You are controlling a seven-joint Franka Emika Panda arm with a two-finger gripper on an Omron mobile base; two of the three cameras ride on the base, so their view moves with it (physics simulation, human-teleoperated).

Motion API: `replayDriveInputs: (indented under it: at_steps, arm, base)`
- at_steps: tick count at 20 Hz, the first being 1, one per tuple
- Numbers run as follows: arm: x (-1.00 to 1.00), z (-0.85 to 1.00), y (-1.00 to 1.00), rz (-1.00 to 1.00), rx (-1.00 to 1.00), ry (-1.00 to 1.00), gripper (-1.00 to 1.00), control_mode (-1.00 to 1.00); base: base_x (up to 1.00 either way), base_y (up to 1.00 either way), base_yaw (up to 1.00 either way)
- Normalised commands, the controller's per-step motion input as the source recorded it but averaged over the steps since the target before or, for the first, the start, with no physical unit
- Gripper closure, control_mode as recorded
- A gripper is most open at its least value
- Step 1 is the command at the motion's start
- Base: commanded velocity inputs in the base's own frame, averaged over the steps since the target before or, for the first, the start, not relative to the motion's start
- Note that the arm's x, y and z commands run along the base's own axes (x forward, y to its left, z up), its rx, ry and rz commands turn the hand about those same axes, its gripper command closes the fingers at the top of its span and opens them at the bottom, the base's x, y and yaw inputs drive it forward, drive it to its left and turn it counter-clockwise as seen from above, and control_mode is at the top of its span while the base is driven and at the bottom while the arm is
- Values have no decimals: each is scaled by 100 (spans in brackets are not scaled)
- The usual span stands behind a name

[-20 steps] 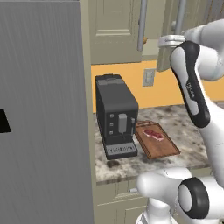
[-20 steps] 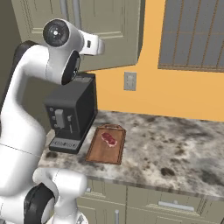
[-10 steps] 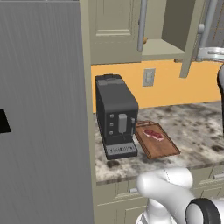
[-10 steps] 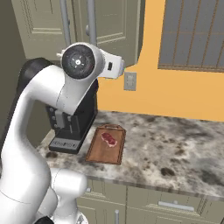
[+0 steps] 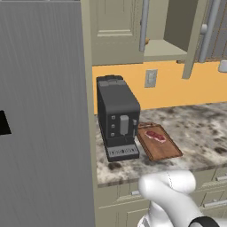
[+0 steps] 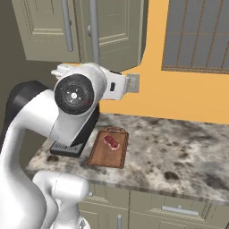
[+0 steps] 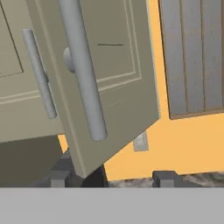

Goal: Open the cabinet, retrieve the rolling pin, and place it next to the meat on the cutting board to prepare for tenderizing.

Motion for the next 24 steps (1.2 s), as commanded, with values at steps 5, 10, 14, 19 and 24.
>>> replayDriveInputs:
  at_steps: [5, 10, 14, 19, 24]
  arm:
    - [-91, 0, 72, 0, -14, -12, -100, -100]
    - [-15, 0, 100, 2, -25, -4, -100, -100]
    - [33, 1, 98, 7, -28, -3, -100, -100]
    - [52, 0, 60, 8, -33, -3, -100, -100]
    - [71, -5, 15, 2, -34, 1, -100, -100]
  base:
    - [0, 0, 0]
    - [0, 0, 0]
    - [0, 0, 0]
    - [0, 0, 0]
    - [0, 0, 0]
